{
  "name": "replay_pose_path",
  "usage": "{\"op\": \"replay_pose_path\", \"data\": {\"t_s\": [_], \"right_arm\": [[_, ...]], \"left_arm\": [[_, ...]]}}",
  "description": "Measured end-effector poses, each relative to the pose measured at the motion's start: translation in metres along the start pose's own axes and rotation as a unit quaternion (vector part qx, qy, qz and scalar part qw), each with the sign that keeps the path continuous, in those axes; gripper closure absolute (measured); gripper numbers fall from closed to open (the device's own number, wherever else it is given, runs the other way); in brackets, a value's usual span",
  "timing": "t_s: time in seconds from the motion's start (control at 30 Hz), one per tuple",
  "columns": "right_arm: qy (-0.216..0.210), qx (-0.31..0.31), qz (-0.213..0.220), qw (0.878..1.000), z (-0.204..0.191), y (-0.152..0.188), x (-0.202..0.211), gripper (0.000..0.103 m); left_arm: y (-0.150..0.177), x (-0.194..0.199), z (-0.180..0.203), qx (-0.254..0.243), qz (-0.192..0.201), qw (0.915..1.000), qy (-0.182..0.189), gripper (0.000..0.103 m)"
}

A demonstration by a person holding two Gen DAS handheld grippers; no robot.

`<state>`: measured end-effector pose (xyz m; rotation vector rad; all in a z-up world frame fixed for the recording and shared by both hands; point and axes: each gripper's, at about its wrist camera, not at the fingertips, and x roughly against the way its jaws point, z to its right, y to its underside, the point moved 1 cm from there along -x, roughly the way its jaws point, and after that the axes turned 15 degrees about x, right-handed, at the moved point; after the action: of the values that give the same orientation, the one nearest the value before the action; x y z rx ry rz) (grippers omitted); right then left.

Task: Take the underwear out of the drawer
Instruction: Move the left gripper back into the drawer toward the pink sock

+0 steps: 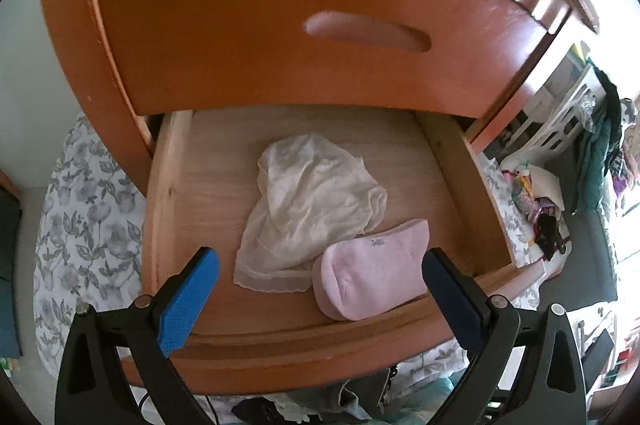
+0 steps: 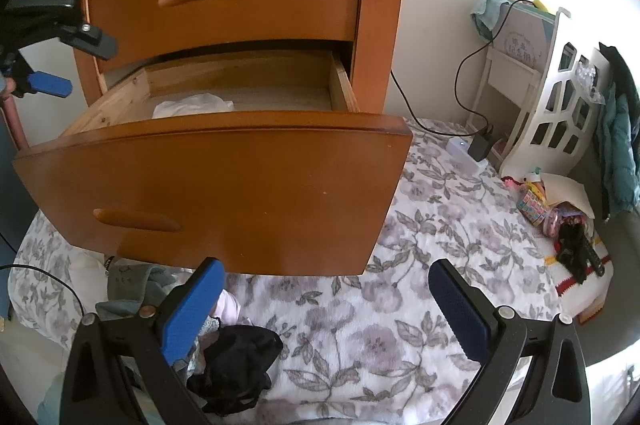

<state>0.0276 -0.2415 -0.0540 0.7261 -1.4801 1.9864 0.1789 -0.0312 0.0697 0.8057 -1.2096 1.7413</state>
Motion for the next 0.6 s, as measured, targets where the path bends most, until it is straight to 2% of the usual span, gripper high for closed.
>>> {"op": "replay_pose_path", "data": {"t_s": [0.13, 0.27, 0.4, 0.47, 0.6], "right_arm": [[-0.001, 0.001, -0.008, 1.000, 0.000, 0.000, -0.003, 0.000], [-0.003, -0.002, -0.009, 1.000, 0.001, 0.001, -0.004, 0.000], [-0.005, -0.004, -0.014, 1.000, 0.002, 0.001, -0.007, 0.000], [-0.005, -0.005, -0.016, 1.000, 0.002, 0.002, -0.008, 0.000], [-0.006, -0.005, -0.019, 1.000, 0.002, 0.002, -0.010, 0.000]], "left_arm": [[-0.006, -0.020, -0.002, 0.018, -0.030, 0.9993, -0.016, 0.002], [-0.010, -0.040, 0.000, 0.008, -0.056, 0.9974, -0.044, 0.002], [-0.010, -0.059, 0.004, -0.001, -0.104, 0.9939, -0.036, 0.005], [-0.009, -0.066, 0.006, -0.004, -0.119, 0.9922, -0.038, 0.015], [-0.008, -0.080, 0.008, 0.001, -0.150, 0.9883, -0.027, 0.017]]}}
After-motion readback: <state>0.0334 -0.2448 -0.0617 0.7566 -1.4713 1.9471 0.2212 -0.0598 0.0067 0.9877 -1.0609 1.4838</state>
